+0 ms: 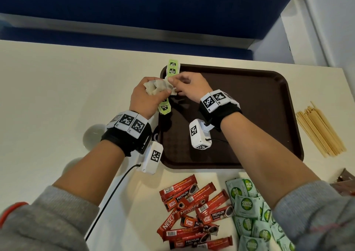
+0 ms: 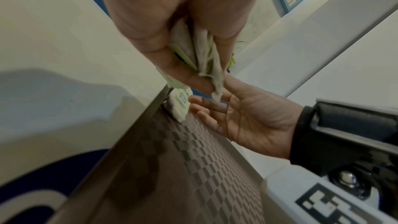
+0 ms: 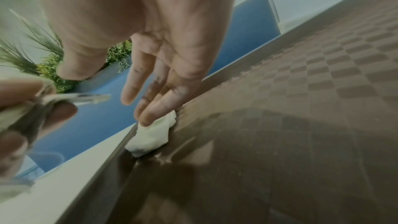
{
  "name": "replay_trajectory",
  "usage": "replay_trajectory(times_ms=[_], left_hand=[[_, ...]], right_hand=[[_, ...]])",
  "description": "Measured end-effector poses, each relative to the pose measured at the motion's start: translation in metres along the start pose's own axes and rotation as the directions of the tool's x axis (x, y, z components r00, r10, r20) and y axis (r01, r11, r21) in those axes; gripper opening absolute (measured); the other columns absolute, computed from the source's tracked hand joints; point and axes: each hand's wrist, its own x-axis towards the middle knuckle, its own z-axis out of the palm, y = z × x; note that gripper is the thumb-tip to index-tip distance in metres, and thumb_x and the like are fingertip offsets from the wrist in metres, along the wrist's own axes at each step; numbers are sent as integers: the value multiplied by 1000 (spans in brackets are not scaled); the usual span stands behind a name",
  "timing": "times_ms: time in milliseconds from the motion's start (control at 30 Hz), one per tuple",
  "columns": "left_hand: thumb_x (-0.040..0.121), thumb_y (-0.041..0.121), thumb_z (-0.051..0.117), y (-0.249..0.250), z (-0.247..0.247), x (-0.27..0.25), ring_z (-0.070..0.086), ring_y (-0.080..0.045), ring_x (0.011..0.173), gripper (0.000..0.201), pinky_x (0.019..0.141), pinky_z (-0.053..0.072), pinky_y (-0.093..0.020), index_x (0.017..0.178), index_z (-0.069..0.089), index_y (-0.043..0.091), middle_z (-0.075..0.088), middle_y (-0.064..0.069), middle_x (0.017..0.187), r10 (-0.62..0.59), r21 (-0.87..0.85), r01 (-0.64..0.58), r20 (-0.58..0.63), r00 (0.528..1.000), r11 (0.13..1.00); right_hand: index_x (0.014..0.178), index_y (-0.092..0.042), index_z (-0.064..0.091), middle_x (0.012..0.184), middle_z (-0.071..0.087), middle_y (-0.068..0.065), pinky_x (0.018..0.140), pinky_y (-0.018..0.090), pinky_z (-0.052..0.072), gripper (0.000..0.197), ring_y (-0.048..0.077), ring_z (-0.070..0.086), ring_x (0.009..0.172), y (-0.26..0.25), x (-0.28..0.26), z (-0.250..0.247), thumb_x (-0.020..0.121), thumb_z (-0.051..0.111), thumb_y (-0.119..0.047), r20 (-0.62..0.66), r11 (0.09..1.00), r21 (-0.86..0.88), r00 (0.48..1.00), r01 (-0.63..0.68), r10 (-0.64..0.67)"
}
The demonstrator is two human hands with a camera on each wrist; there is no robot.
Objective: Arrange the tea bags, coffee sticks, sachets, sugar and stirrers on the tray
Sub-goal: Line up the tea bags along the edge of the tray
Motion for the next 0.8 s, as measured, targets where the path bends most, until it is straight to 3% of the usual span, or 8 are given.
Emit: replay_trajectory(times_ms=[67, 200, 367, 500, 633, 700, 800], left_hand=[[78, 17, 76, 1, 0, -2, 64, -21, 92, 30, 87, 54, -43, 103, 59, 15, 65, -3, 95, 28, 7, -28, 36, 999, 1000], [80, 20, 75, 2, 1, -6, 65, -24, 96, 29, 88, 54, -44, 104, 58, 19, 66, -6, 101, 48, 24, -49, 63, 997, 999], [81, 21, 74, 0, 0, -11, 64, -20, 92, 28, 85, 54, -38, 103, 56, 20, 65, -4, 101, 46, -2, -46, 41, 998, 999], [82, 18, 72, -3, -4, -12, 61, -17, 86, 26, 83, 53, -39, 103, 57, 18, 63, 0, 95, 51, 3, -51, -10, 999, 999], [78, 22, 70, -4, -9, -10, 61, -19, 91, 30, 88, 52, -41, 106, 60, 19, 63, 2, 97, 66, 95, -60, -68, 995, 994], [77, 23, 70, -3, -9, -10, 61, -16, 90, 28, 86, 51, -33, 103, 58, 24, 62, 8, 95, 98, 139, -90, -53, 994, 986], [80, 20, 71, 1, -5, -14, 55, -1, 79, 27, 68, 42, -6, 100, 57, 27, 58, 18, 87, 173, 204, -174, 23, 985, 963]], right_hand=[[87, -36, 65, 107, 68, 1, 92, 41, 52, 13, 19, 65, 101, -4, -4, 0, 84, 61, -48, 59, 1000, -6, 998, -2, 3], [109, -14, 66, 84, 66, -1, 74, 20, 52, 19, 9, 64, 81, -9, -10, -5, 92, 59, -18, 96, 998, 62, 995, 20, -26], [106, -15, 64, 74, 62, 1, 76, 33, 57, 19, 13, 63, 72, -13, -14, -13, 88, 63, -9, 69, 989, 143, 996, 42, -53], [106, -13, 66, 82, 61, 7, 62, 21, 56, 19, 9, 59, 60, -15, -18, -16, 89, 59, -5, -31, 986, 161, 998, 51, -47], [91, -9, 69, 98, 64, 4, 55, 15, 50, 15, 9, 60, 72, -18, -19, -15, 88, 56, -1, -108, 985, 172, 994, 23, -5], [88, -7, 69, 96, 65, 1, 53, 13, 50, 13, 10, 61, 64, -19, -19, -15, 87, 57, -3, -97, 990, 141, 995, -3, 17], [85, -9, 70, 92, 67, 3, 51, 14, 50, 10, 10, 61, 53, -22, -21, -12, 86, 61, -6, -71, 990, 138, 997, -24, 35]])
